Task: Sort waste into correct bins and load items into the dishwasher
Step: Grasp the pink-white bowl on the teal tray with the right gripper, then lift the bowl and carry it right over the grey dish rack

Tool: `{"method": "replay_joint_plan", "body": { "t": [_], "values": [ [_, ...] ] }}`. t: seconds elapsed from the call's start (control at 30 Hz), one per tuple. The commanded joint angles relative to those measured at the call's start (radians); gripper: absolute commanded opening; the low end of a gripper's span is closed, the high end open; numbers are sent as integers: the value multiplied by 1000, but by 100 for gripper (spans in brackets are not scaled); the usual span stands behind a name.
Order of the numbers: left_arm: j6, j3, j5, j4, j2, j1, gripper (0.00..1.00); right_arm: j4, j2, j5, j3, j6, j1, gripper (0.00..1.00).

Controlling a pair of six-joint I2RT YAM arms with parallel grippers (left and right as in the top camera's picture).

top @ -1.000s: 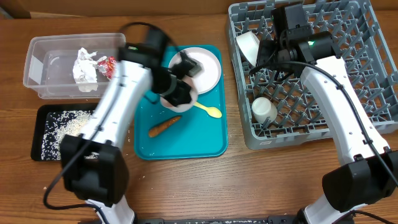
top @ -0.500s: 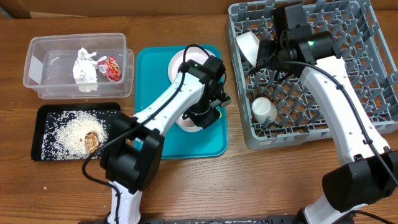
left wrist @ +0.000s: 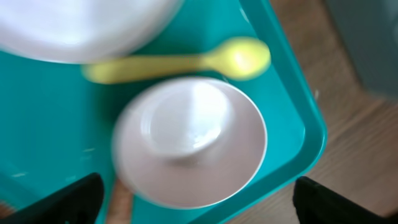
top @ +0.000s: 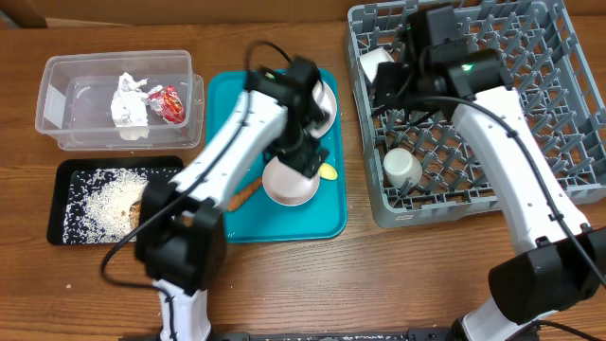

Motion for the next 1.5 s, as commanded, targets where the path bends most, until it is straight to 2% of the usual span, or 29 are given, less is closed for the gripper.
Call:
{"method": "replay_joint_plan", "body": {
  "t": [0.0,0.07,0.2,0.37,0.67,1.03,1.27,1.47],
  "values": [
    [-228,116,-17,5,-123,148,100,3,13,-55,-3,1,97,56],
    [-275,144,6,11,-137,231,100,4,32,-55,-11,1,134,56],
    [-282,155,97,19,-140,365,100,12,85,-47,-32,-4,204,56],
    [-275,150,114,18,-137,449,100,18,144,-23,-57,-58,257,56],
    [-254,145,105,26,-137,455,100,30,275,-18,-57,-181,292,56],
    [-254,140,78,27,-137,456,100,19,374,-56,-57,-211,293,56],
    [-254,140,43,25,-137,456,100,14,390,-86,-58,-210,293,37],
    [-254,140,27,30,-137,456,100,14,399,-86,-58,-206,293,4]
  ]
}}
